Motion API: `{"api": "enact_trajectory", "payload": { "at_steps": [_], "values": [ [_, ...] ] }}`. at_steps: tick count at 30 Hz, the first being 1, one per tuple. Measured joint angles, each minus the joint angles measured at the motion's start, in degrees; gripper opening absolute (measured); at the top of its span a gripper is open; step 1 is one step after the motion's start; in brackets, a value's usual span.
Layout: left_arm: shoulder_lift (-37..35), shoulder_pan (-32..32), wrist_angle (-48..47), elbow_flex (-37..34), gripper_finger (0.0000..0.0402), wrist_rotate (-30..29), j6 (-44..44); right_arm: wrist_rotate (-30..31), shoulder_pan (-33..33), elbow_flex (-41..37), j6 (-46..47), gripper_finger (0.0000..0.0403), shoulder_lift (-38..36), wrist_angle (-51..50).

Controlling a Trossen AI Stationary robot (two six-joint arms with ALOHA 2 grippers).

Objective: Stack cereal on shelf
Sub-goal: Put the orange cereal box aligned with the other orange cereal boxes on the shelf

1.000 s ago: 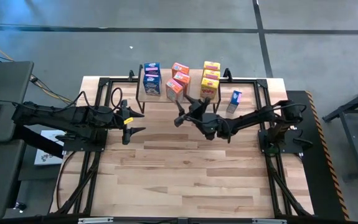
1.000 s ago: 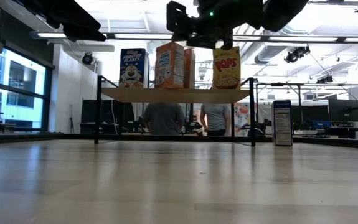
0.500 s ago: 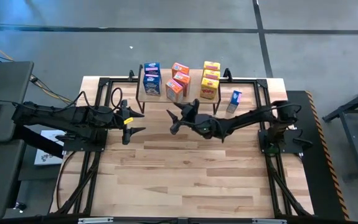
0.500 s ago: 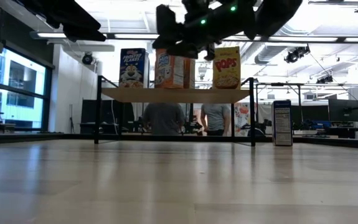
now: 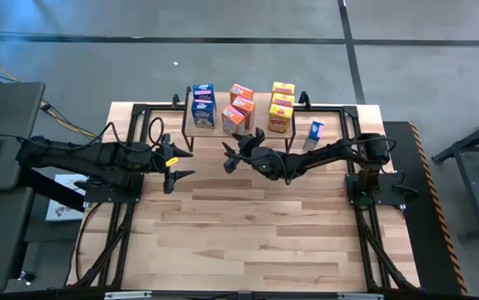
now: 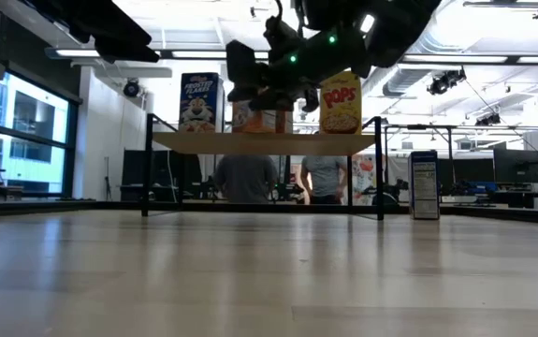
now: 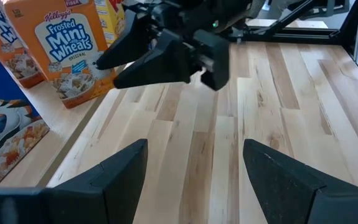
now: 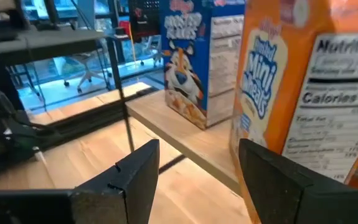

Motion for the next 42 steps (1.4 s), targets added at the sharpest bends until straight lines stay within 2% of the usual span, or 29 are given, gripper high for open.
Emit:
{"api": "enact_trajectory", "payload": {
  "at_steps": [32,42],
  "values": [
    [0.01,-0.01,0.00,0.00,0.0257,0.00,-0.01,8.75,-0.15,0.00,1.49,0.0213,0.00,-0.54],
    [-0.01,-0.02,0.00,0.00,0.0257,0.00,-0.01,13.58,0.65,-0.02,1.22,0.0213,0.00,-0.52]
  ]
}}
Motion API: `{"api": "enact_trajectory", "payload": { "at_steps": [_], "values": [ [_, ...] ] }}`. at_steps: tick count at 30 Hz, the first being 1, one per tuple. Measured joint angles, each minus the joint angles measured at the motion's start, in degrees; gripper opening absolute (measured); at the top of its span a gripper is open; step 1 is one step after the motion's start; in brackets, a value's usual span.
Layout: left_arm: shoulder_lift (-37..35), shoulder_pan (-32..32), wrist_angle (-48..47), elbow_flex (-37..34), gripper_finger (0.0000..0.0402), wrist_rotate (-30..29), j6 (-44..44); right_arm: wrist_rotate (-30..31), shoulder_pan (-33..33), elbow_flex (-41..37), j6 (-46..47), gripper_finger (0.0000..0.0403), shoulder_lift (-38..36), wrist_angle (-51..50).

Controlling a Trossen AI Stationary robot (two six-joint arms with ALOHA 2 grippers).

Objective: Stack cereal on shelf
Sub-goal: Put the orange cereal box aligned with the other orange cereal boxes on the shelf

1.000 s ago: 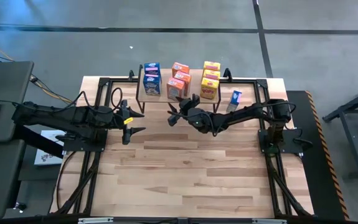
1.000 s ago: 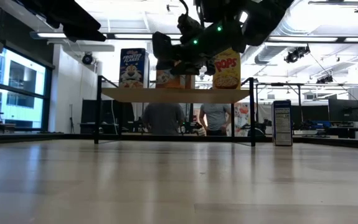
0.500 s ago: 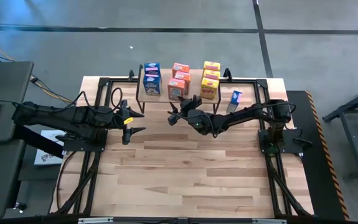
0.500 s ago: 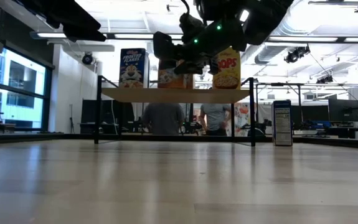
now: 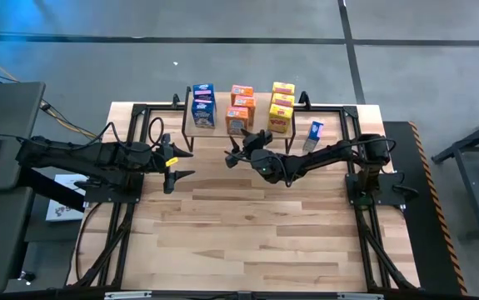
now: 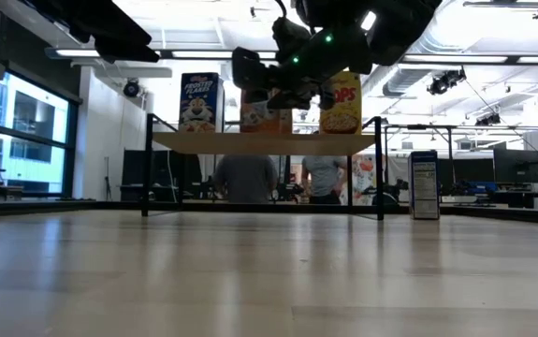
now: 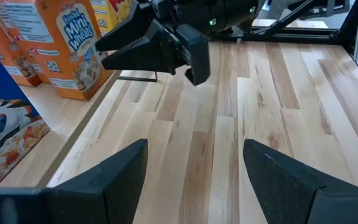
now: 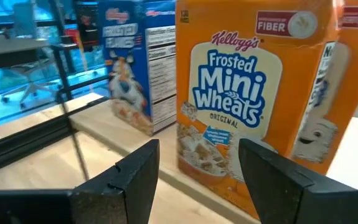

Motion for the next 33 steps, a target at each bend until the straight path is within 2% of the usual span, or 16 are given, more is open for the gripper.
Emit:
{"api": "enact_trajectory", "payload": {
  "at_steps": [9,15,19,25,33],
  "values": [
    [0.02,0.00,0.02,0.00,0.0257,0.00,0.02,0.70,0.98,0.00,-0.07,0.0213,-0.02,-0.01],
    [0.00,0.02,0.02,0.00,0.0257,0.00,0.00,-0.80,2.29,0.00,-1.99,0.0213,-0.07,2.34],
    [0.00,0.00,0.00,0.00,0.0257,0.00,0.02,-3.94,2.42,0.08,-2.00,0.0213,-0.07,3.73],
    [0.02,0.02,0.00,0.00,0.0257,0.00,0.02,-4.66,2.65,5.05,-4.36,0.0213,3.20,2.49],
    [0.00,0.02,0.03,0.00,0.0257,0.00,0.00,-3.01,2.45,13.74,-5.64,0.0213,8.15,-4.19]
  ]
}}
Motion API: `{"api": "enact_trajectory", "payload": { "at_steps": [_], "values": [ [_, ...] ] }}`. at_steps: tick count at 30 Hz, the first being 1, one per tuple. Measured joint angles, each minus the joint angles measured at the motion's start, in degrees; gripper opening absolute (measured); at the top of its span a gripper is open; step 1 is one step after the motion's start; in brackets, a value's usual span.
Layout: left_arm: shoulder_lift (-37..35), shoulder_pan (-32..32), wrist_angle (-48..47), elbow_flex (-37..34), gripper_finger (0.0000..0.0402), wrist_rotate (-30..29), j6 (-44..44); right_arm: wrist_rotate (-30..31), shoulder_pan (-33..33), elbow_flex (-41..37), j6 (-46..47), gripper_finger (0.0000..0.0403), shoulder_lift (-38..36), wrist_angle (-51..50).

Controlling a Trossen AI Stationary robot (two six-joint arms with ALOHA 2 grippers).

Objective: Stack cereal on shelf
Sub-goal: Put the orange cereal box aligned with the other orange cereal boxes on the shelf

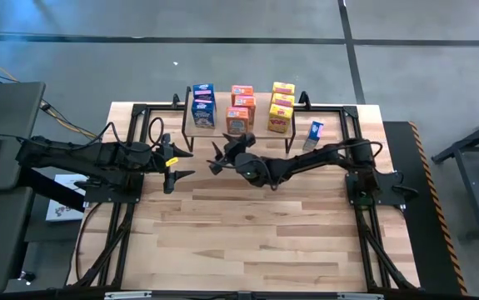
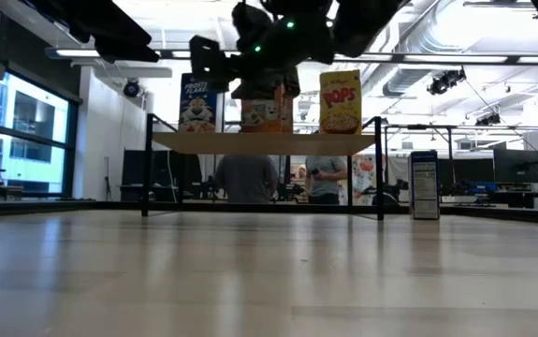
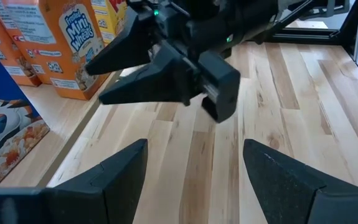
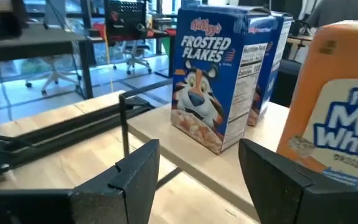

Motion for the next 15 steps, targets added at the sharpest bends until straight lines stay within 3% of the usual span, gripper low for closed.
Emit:
{"api": "enact_trajectory", "payload": {
  "at_steps": [15],
  "values": [
    [0.00,-0.02,-0.03,0.00,0.0257,0.00,0.00,5.37,-0.79,2.77,1.53,0.0213,2.37,-1.66]
  ]
}}
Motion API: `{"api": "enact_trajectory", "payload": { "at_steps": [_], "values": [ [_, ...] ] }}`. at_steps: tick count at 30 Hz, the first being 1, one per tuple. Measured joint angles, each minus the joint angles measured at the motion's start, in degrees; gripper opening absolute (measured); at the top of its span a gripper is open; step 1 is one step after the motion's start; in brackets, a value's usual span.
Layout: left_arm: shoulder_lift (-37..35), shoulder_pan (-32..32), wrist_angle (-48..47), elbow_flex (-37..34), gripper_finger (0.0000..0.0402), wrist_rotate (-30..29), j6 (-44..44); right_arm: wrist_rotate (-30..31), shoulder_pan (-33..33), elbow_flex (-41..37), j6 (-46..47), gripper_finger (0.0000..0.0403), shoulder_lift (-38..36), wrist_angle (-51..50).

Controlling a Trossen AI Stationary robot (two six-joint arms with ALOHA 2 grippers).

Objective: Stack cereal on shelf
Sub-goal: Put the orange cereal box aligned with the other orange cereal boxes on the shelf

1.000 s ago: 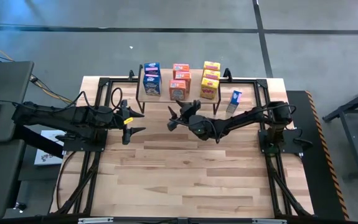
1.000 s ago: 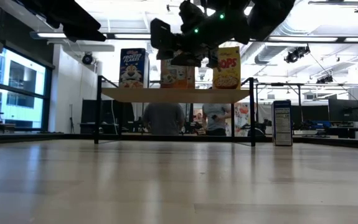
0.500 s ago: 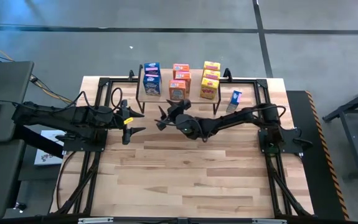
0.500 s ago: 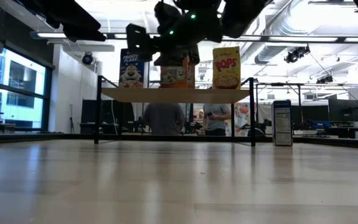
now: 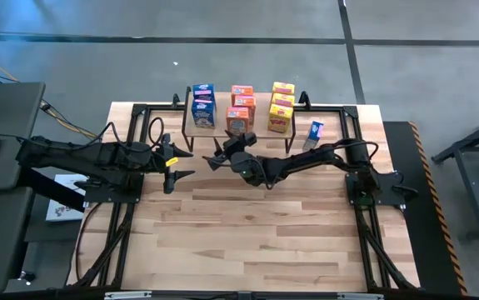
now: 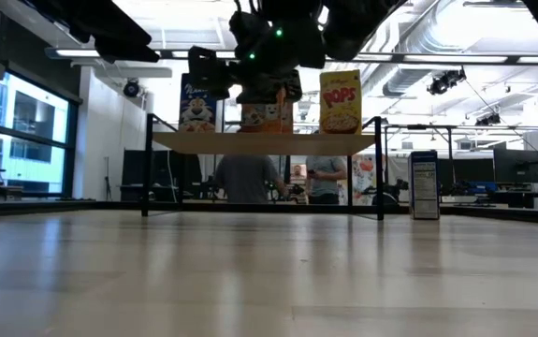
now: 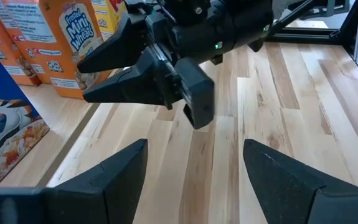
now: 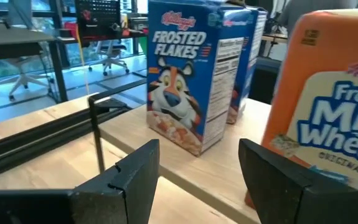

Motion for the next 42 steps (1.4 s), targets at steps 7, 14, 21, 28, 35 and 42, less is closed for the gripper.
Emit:
{"api": "enact_trajectory", "payload": {
  "at_steps": [7,14,21,28,35,42],
  "values": [
    [0.00,0.00,0.00,0.00,0.0257,0.01,0.01,2.10,0.00,0.00,0.00,0.0213,0.00,-0.71],
    [0.01,0.00,0.01,0.00,0.0257,-0.01,0.01,4.71,0.02,0.00,0.00,0.0213,0.00,-1.27],
    [0.02,0.00,0.00,0.00,0.0257,0.01,0.01,6.76,0.04,0.00,0.48,0.0213,0.00,-1.92],
    [0.00,0.02,0.02,0.00,0.0257,-0.01,0.01,5.63,0.42,0.00,-0.49,0.0213,0.00,-1.39],
    [0.00,0.02,0.02,0.00,0.0257,-0.01,0.01,-3.41,-1.65,0.00,-1.51,0.0213,0.00,-0.90],
    [0.00,0.02,0.00,0.00,0.0257,0.01,0.01,-4.12,-3.20,0.00,-1.51,0.0213,0.00,-0.51]
  ]
}}
